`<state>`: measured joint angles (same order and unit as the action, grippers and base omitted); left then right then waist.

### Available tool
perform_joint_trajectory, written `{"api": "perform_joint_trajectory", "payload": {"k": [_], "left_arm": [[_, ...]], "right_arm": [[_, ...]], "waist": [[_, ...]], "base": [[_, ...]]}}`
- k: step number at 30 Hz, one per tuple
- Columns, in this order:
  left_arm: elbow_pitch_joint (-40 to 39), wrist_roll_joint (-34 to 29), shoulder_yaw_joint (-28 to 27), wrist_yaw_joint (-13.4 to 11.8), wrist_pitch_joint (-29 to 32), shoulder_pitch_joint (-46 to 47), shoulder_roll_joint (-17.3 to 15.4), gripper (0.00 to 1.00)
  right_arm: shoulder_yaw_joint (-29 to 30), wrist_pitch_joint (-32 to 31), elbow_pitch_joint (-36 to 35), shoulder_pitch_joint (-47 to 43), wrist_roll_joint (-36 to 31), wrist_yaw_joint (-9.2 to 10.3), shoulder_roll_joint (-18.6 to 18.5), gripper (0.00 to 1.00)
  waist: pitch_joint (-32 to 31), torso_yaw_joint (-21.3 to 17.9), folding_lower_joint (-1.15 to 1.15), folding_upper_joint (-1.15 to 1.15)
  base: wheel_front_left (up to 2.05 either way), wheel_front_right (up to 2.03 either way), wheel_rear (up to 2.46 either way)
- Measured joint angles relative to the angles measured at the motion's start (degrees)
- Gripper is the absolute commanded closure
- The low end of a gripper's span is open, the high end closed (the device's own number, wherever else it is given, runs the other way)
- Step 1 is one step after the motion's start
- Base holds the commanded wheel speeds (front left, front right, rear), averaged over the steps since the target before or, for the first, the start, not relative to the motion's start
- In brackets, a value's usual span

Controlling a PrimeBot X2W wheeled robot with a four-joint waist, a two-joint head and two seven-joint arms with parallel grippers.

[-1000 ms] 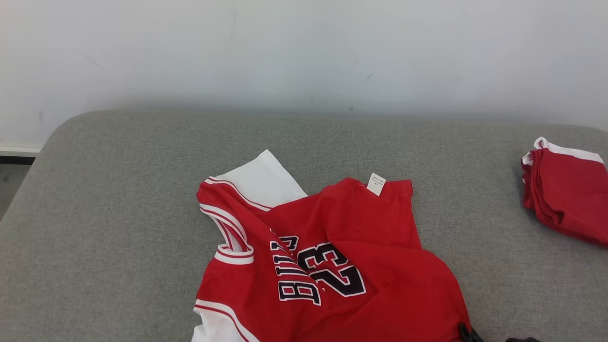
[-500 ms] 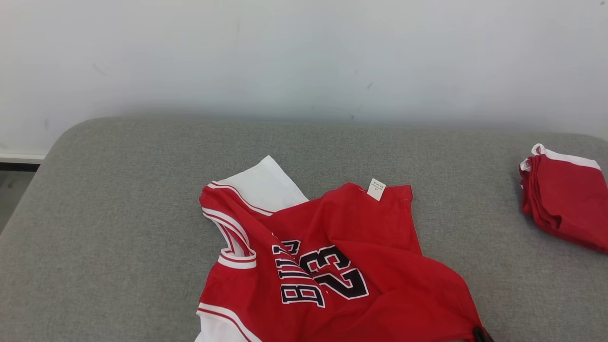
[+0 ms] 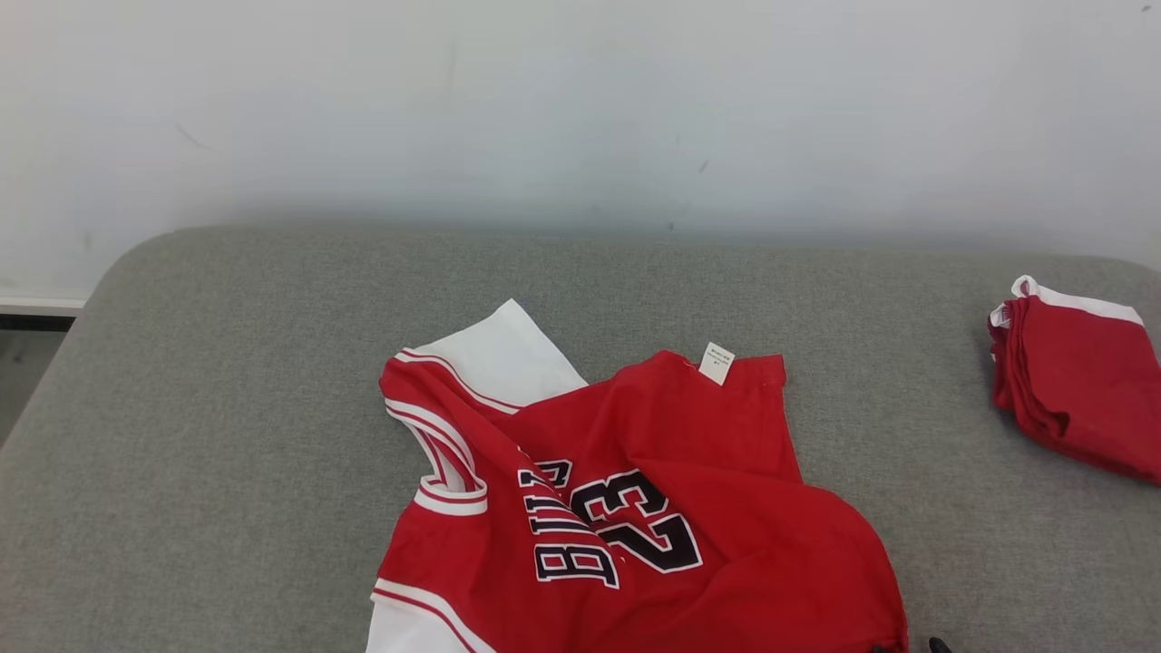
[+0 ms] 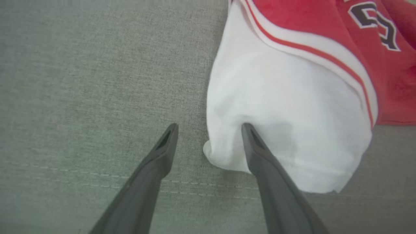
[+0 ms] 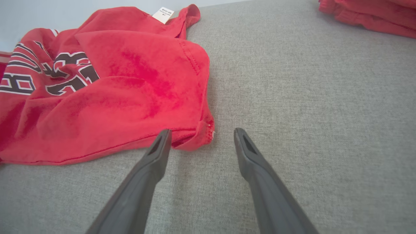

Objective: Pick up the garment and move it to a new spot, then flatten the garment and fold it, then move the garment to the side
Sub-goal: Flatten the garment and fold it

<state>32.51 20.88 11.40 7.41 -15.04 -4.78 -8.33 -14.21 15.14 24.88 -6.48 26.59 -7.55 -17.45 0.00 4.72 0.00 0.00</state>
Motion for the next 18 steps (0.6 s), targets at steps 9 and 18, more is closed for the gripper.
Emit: {"api": "perform_joint_trajectory", "payload": {"k": [9, 18], "left_arm": [[5.41, 0.79, 3.25, 0.00, 0.00, 3.30, 0.44, 0.00], [7.69, 6.05, 6.21, 0.09, -0.01, 5.24, 0.20, 1.00]], "right_arm": [[-0.87, -0.01, 5.50, 4.89, -3.01, 0.00, 1.19, 0.71], [2.76, -0.01, 5.88, 4.87, -2.79, 0.00, 3.24, 1.00]], "waist": [[0.26, -0.43, 0.00, 0.00], [0.24, 0.42, 0.00, 0.00]], "base": [[0.00, 0.00, 0.00], [0.00, 0.00, 0.00]]}}
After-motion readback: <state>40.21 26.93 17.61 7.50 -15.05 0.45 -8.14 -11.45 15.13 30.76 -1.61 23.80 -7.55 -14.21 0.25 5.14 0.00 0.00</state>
